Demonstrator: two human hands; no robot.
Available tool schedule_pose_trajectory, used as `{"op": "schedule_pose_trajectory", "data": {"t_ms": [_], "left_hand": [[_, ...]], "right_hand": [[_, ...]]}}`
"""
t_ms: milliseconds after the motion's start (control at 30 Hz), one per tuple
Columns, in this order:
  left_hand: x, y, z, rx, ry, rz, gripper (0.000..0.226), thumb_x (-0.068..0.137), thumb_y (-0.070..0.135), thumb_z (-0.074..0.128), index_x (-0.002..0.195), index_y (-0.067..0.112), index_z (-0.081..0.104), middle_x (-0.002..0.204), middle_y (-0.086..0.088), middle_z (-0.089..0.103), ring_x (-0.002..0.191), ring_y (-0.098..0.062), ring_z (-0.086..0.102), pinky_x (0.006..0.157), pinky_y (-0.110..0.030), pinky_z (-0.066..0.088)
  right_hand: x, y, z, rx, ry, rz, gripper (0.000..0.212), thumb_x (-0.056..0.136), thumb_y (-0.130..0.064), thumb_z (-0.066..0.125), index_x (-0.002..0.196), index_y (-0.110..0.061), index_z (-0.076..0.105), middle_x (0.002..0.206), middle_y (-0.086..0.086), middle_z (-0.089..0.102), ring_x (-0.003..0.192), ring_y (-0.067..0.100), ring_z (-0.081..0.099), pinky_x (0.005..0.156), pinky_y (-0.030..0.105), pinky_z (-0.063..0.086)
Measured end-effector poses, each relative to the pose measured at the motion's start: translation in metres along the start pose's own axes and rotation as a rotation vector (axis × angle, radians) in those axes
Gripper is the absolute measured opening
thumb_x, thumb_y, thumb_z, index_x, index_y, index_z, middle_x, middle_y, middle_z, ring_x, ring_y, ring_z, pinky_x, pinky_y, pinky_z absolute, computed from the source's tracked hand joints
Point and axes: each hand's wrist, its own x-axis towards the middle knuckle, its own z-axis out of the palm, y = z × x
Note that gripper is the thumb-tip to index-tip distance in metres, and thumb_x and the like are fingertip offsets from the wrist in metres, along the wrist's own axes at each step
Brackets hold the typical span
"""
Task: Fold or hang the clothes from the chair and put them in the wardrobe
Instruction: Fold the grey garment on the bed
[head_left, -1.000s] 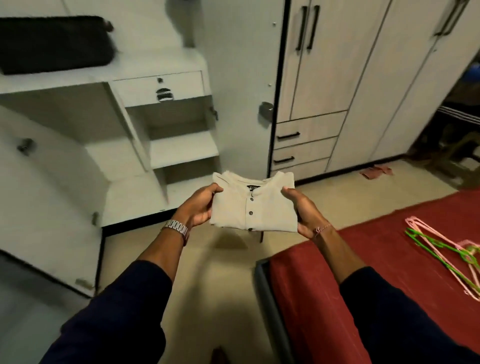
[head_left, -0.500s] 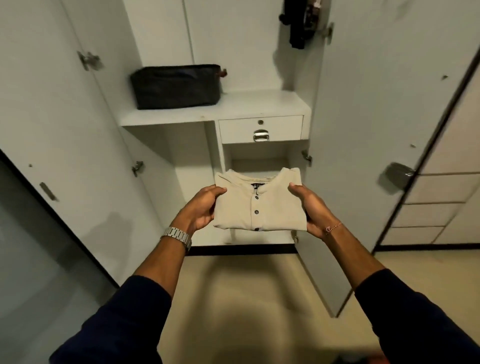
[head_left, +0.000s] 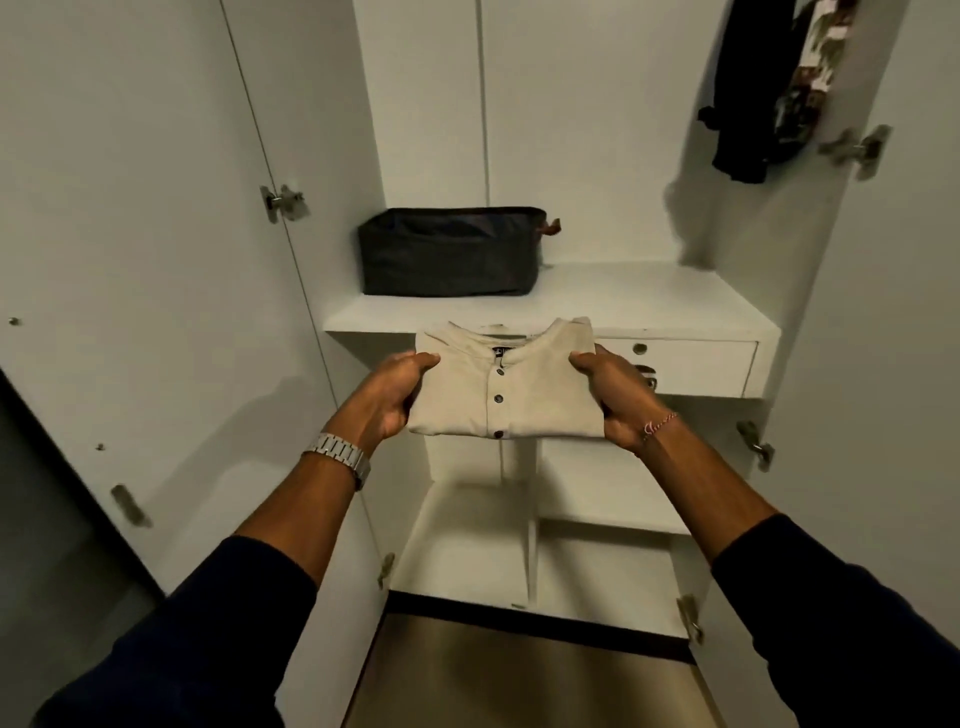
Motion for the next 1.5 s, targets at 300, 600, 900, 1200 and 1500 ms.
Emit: {"op": "schedule_pose_trajectory", "data": {"t_ms": [300,600,900,1200,1500], "left_hand": [[0.189,0.098,-0.01,0.071,0.082,0.105,0.019,0.1,0.014,0.056,0.114,0.01,0.068,0.114,-0.015,0.072,0.101,-0.029,0.069,0.082,-0.039,0.057],[0.37,0.21,-0.023,0.111,0.133,0.199,0.022,0.1,0.017,0.058,0.12,0.008,0.062,0.109,-0.011,0.07,0.089,-0.025,0.068,0.068,-0.035,0.056],[0.579,0.256,-0.034,0.237,0.124,0.249,0.042,0.095,0.021,0.068,0.13,-0.001,0.059,0.122,-0.013,0.066,0.097,-0.026,0.066,0.066,-0.032,0.055],[0.727,0.225,-0.021,0.558,-0.179,-0.135,0.03,0.103,0.014,0.053,0.132,0.003,0.05,0.098,-0.012,0.062,0.081,-0.026,0.061,0.083,-0.046,0.056],[0.776,0.178,-0.005,0.727,-0.315,-0.419,0.042,0.105,0.006,0.044,0.144,-0.008,0.036,0.143,-0.026,0.05,0.132,-0.041,0.051,0.109,-0.054,0.041]], "right_hand": [[0.187,-0.08,0.035,0.04,-0.058,-0.061,0.035,0.104,-0.014,0.046,0.138,-0.018,0.054,0.119,0.013,0.071,0.104,0.03,0.07,0.075,0.041,0.061],[0.378,-0.17,0.084,-0.037,-0.059,-0.138,0.033,0.104,-0.009,0.046,0.137,-0.008,0.05,0.116,0.013,0.066,0.098,0.026,0.066,0.068,0.038,0.057],[0.575,-0.209,0.109,-0.363,0.108,-0.208,0.045,0.099,-0.021,0.061,0.135,0.003,0.05,0.127,0.019,0.061,0.116,0.035,0.061,0.1,0.05,0.051],[0.694,-0.194,0.102,-1.088,0.203,-0.091,0.043,0.088,-0.017,0.073,0.122,0.005,0.058,0.113,0.016,0.061,0.092,0.029,0.061,0.06,0.03,0.053],[0.737,-0.159,0.107,-1.534,-0.065,0.18,0.034,0.094,-0.006,0.061,0.126,0.006,0.061,0.128,0.02,0.062,0.119,0.036,0.06,0.094,0.036,0.048]]}}
